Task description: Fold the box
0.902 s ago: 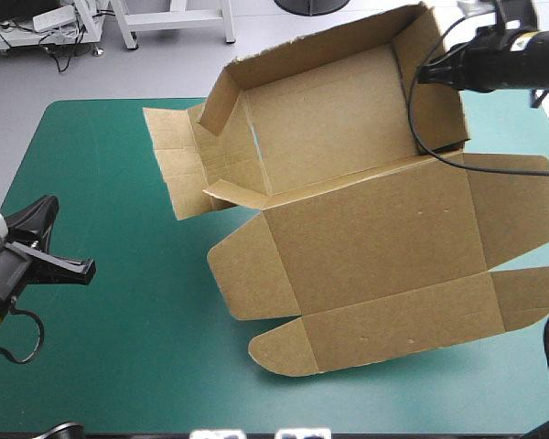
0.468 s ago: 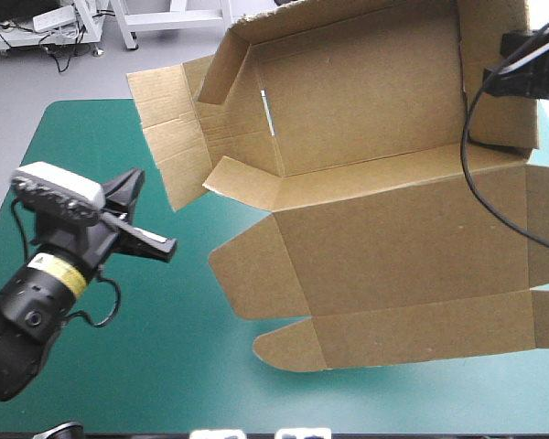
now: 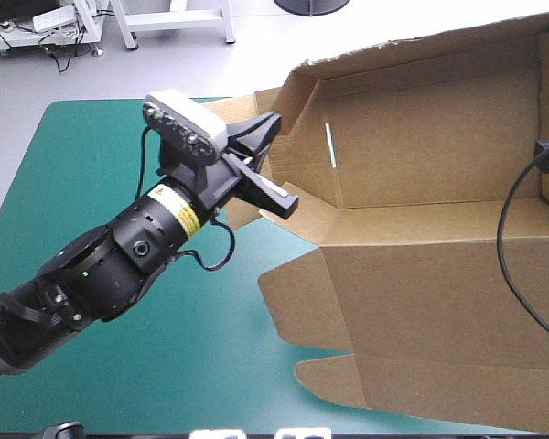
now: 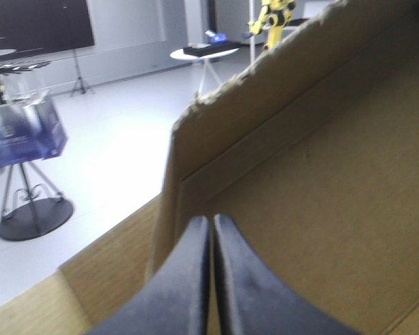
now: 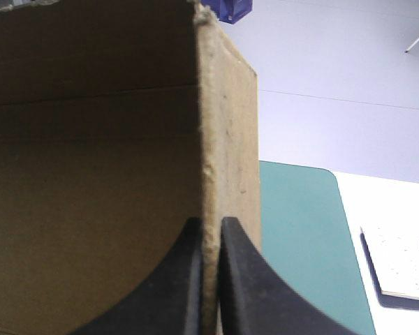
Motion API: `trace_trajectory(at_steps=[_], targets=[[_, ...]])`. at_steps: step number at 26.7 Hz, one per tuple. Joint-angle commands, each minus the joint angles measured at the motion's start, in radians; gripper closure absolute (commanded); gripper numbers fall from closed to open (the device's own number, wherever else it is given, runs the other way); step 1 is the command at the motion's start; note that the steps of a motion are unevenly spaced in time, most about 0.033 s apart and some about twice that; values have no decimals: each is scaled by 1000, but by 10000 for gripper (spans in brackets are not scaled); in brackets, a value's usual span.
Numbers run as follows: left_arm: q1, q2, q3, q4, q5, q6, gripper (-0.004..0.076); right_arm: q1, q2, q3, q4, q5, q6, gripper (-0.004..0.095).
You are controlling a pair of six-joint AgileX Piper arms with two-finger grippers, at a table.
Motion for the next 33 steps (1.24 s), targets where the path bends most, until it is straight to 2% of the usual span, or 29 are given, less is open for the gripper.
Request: trace_trajectory(at_steps=[1,6,10,14,18,20,21,23,26,30,33], targets=[[0,41,-94,-49,-169,3,708,-8,-38,-4,-58,3,40,918],[76,135,-205,-204,-320,3,708,-8,-80,11,-153,3,73,926],[139,166,-240,-223,-347,10,708,-6,-102,34,-246,3,105,926],[157,168,-238,-222,-208,158,708,-6,-95,73,-255,1,111,926],[158,168,-238,-222,-61,359,708,-6,-71,130,-252,-52,128,926],[158,168,-238,-222,-24,431,710,-6,-57,149,-207,-96,138,926],[175,168,-238,-219,4,484,710,-6,-35,159,-143,-136,138,926],[230,168,-238,-219,20,494,710,-6,8,161,-66,-176,121,926],[327,168,-238,-227,20,492,710,-6,49,161,-9,-200,115,926],[494,168,-238,-323,24,492,710,-6,95,161,69,-238,84,926],[703,172,-238,-523,24,559,710,-8,135,161,164,-284,63,926]])
